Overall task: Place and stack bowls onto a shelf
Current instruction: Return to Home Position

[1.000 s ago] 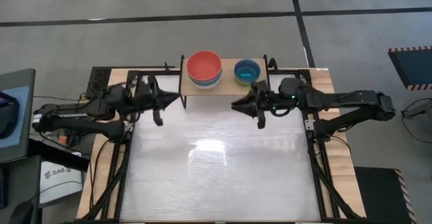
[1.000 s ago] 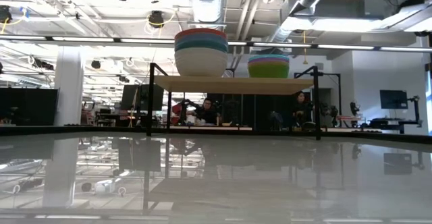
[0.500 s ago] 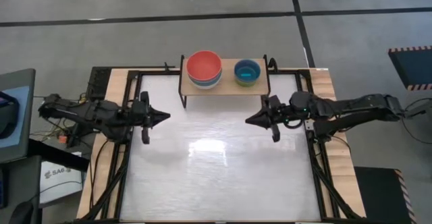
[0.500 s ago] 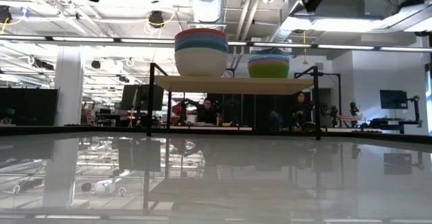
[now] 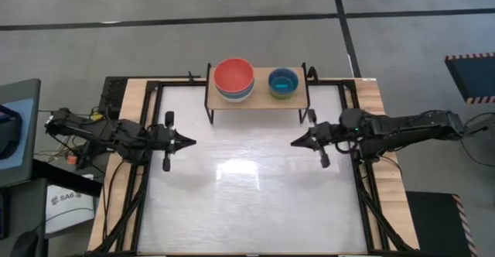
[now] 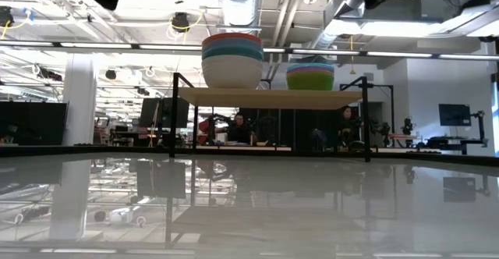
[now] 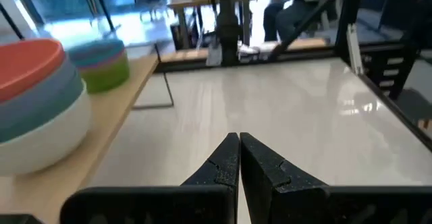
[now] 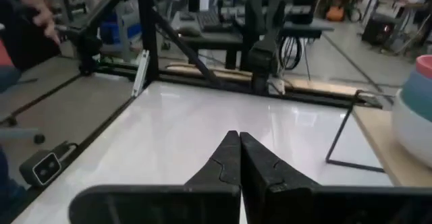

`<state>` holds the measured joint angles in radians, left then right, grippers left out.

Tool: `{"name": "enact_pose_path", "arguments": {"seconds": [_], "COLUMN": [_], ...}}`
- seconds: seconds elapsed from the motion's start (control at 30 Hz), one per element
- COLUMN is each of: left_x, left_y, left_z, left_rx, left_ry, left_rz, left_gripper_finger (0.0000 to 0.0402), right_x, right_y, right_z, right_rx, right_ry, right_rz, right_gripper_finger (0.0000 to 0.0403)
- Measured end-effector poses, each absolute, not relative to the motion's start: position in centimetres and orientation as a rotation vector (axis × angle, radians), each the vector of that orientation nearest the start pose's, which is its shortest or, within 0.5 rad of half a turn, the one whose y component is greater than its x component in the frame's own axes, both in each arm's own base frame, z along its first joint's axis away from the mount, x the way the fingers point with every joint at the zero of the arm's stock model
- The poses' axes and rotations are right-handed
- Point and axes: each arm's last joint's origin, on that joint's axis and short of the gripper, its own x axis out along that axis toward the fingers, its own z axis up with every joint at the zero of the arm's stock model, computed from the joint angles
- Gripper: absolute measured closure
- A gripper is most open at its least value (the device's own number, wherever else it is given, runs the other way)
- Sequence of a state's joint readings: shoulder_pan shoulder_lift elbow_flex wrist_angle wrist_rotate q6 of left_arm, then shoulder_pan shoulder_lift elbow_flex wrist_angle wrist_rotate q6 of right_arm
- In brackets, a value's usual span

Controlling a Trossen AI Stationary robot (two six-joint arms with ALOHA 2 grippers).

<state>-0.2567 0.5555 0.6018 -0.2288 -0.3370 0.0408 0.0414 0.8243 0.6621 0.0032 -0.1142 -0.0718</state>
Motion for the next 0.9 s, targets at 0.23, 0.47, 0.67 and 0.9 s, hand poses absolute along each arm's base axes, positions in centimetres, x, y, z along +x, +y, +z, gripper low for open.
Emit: {"name": "enact_pose_path", "arguments": {"seconds": [0.23,0.47,0.67,0.9], "left_x": [13.0,12.6,11.7,11.3], "left_y": [-2.4,-1.4,0.1,0.8], "left_z": [23.8,21.0,21.4,20.8], "left_rx": [0.012,-0.007,0.0,0.012], "left_ry": [0.091,0.096,0.057,0.128], "left_rz": [0.091,0.162,0.177,0.119], "left_gripper_finger": [0.0401,0.0401,0.0401,0.0401], "right_x": [15.4,12.8,10.9,10.4], "right_y": [1.0,0.3,-0.8,-1.2], "right_z": [27.9,24.8,23.2,19.4], "right_rx": [-0.031,0.005,0.061,0.133], "right_ry": [0.019,-0.072,-0.128,-0.147], "right_rz": [0.184,0.132,0.112,0.106], "right_gripper_finger": [0.0386,0.0386,0.0386,0.0386]}}
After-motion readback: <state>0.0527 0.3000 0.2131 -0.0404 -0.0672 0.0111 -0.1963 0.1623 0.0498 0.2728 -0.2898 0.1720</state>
